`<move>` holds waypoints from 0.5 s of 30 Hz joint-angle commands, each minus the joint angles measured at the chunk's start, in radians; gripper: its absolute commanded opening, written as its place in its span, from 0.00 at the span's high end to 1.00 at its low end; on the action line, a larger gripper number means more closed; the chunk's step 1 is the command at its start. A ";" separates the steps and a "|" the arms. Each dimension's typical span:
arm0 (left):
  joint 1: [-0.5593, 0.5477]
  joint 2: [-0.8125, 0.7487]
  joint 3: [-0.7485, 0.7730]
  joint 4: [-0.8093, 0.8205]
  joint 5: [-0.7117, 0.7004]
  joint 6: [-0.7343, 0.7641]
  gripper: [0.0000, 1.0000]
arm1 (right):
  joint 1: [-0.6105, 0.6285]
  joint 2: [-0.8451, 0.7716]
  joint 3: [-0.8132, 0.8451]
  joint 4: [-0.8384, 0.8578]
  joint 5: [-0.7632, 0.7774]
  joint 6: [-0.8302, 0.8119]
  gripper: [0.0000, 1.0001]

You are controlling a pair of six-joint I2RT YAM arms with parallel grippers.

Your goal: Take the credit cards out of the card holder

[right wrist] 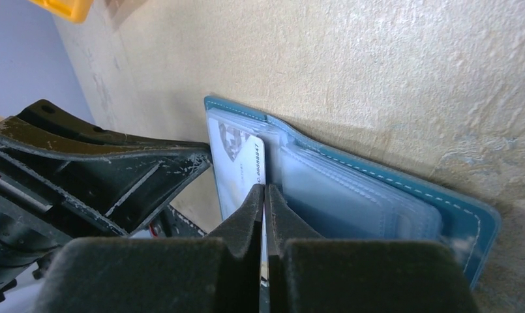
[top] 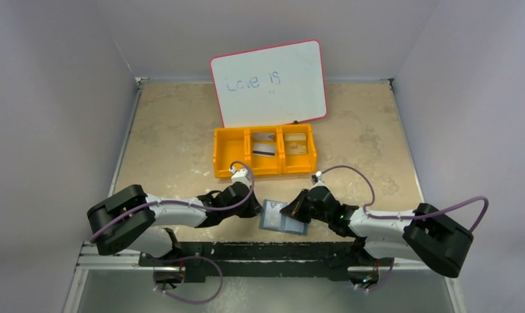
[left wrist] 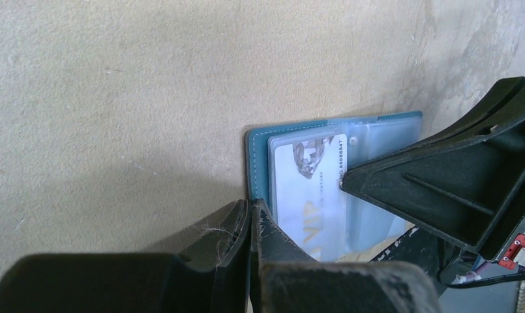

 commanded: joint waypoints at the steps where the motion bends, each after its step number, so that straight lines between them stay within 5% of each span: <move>1: -0.013 -0.015 -0.048 -0.049 -0.072 -0.033 1.00 | 0.004 -0.047 0.031 0.039 0.019 -0.020 1.00; 15: -0.009 -0.140 -0.083 -0.102 -0.208 -0.072 1.00 | -0.044 -0.209 0.013 -0.124 0.030 -0.080 1.00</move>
